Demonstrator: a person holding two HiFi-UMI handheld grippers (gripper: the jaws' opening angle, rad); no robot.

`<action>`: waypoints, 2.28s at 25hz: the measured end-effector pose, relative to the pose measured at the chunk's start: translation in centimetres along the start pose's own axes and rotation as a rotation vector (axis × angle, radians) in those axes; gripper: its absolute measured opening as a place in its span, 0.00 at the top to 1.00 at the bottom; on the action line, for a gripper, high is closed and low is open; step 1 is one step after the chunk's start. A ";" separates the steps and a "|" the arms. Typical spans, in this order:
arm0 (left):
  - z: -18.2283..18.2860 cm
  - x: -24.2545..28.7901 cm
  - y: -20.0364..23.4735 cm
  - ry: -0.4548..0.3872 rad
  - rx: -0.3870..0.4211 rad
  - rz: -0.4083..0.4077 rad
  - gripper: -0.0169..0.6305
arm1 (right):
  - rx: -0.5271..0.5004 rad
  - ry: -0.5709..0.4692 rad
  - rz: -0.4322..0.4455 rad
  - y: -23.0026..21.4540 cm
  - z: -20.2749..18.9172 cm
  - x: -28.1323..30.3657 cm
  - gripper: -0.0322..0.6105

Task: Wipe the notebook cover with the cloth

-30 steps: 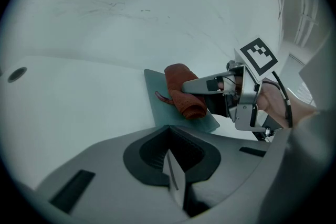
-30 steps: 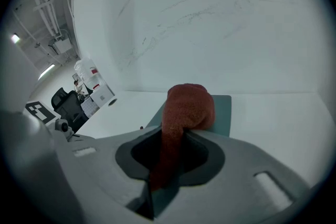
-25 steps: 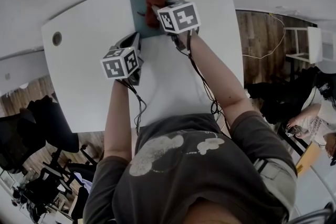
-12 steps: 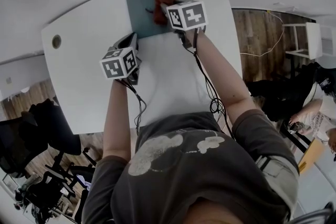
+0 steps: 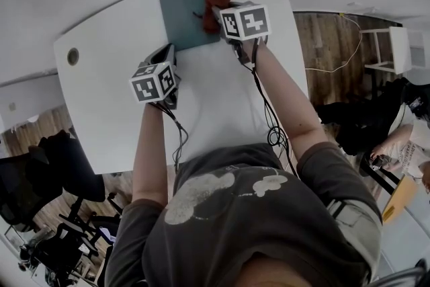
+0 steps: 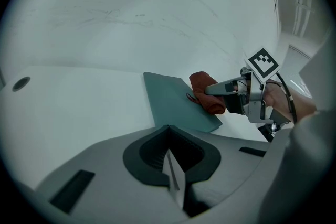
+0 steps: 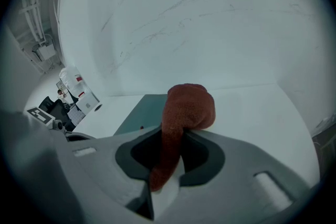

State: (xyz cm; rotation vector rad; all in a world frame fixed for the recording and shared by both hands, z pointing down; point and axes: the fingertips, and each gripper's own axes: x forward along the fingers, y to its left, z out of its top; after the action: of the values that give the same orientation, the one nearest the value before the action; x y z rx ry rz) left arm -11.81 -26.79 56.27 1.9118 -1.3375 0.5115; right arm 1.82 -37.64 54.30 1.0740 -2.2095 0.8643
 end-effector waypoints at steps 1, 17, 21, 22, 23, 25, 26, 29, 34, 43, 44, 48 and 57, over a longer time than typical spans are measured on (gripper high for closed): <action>0.0 0.0 0.0 -0.001 -0.006 -0.002 0.96 | 0.006 -0.001 -0.003 -0.1 -0.1 -0.2 0.83; 1.1 -0.7 -1.1 -0.020 0.102 0.005 0.96 | -0.011 -0.037 0.078 5.0 0.5 -2.6 0.83; 2.5 -2.2 -1.6 -0.077 0.088 -0.004 0.96 | -0.036 -0.023 0.142 8.3 0.2 -2.6 0.83; 2.7 -2.4 -1.5 -0.084 0.088 -0.002 0.96 | -0.044 -0.017 0.156 9.1 0.1 -2.4 0.83; 2.9 -2.6 -1.4 -0.088 0.087 0.000 0.96 | -0.052 -0.012 0.168 9.9 0.0 -2.1 0.83; 3.0 -3.0 -0.8 -0.094 0.078 0.008 0.96 | -0.066 0.000 0.193 11.5 -0.3 -1.5 0.83; 3.0 -3.2 -0.5 -0.097 0.070 0.013 0.96 | -0.069 0.007 0.206 12.3 -0.5 -1.2 0.83; 2.8 -3.9 0.1 -0.101 0.040 0.022 0.96 | -0.073 0.029 0.249 14.6 -1.4 -0.6 0.83; 1.9 -4.7 1.3 -0.093 0.005 0.023 0.96 | -0.073 0.066 0.271 16.5 -2.9 0.7 0.83; 1.7 -4.9 1.5 -0.083 -0.011 0.006 0.96 | -0.144 0.129 0.208 15.2 -4.8 1.7 0.83; 1.5 -4.8 1.4 -0.076 -0.014 0.000 0.96 | -0.139 0.129 0.203 14.9 -4.8 1.6 0.83; 1.0 -4.5 0.8 -0.055 -0.017 -0.015 0.96 | -0.120 0.126 0.180 13.5 -4.9 1.1 0.83; 0.3 -4.4 -0.7 -0.031 -0.015 -0.045 0.96 | -0.061 0.115 0.107 8.9 -5.6 -1.3 0.83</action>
State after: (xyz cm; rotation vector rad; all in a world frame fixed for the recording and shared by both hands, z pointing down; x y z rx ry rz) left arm -12.88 -24.17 52.88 1.9408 -1.3110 0.4500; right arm -3.82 -28.66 54.30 0.8628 -2.1983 0.8749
